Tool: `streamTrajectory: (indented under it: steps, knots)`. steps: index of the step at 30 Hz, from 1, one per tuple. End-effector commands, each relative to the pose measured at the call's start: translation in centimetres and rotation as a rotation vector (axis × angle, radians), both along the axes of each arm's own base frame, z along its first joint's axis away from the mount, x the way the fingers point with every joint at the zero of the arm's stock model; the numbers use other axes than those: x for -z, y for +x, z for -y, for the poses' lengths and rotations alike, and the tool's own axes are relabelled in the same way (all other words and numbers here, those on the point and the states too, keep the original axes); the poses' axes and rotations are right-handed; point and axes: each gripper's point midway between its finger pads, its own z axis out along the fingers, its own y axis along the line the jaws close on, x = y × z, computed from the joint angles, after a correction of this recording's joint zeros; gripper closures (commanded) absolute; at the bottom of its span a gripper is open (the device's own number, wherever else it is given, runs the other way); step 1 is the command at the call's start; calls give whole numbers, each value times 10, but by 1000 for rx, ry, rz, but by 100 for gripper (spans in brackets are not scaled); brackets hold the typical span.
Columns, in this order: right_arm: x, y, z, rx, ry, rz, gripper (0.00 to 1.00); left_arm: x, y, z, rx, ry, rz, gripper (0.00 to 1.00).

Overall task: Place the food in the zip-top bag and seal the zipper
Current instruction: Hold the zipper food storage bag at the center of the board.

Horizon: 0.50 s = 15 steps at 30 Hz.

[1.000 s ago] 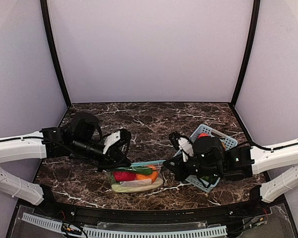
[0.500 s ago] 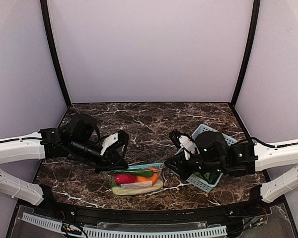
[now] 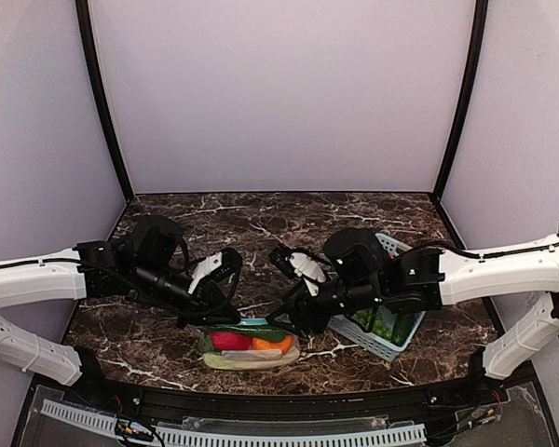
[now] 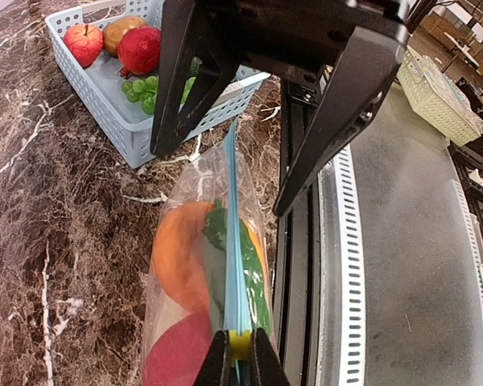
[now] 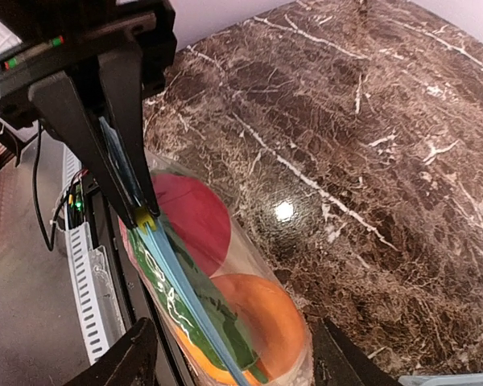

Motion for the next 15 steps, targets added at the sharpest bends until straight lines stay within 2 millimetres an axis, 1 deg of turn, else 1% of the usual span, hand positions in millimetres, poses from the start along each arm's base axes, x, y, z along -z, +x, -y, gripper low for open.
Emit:
streamTrajectory:
  steps: [1,3,4,5,8,12,15]
  knots:
    - [-6,-4,-20,-104,33,-8,39,3,-3,0,9,-9,-29,99]
    - [-6,-5,-26,-130,43,-21,42,3,-3,0,6,-10,-28,99]
    - [-7,-10,-35,-171,53,-39,44,4,-3,0,6,-8,-29,99]
    - [-7,-11,-37,-181,54,-46,46,4,-2,0,4,-7,-29,99]
    - [-2,-13,-42,-201,49,-68,54,4,-2,1,4,-13,-26,99]
    - [2,-15,-47,-214,45,-84,58,3,-1,3,3,-20,-27,99]
    - [4,-14,-48,-212,41,-85,64,4,-1,3,4,-19,-26,99]
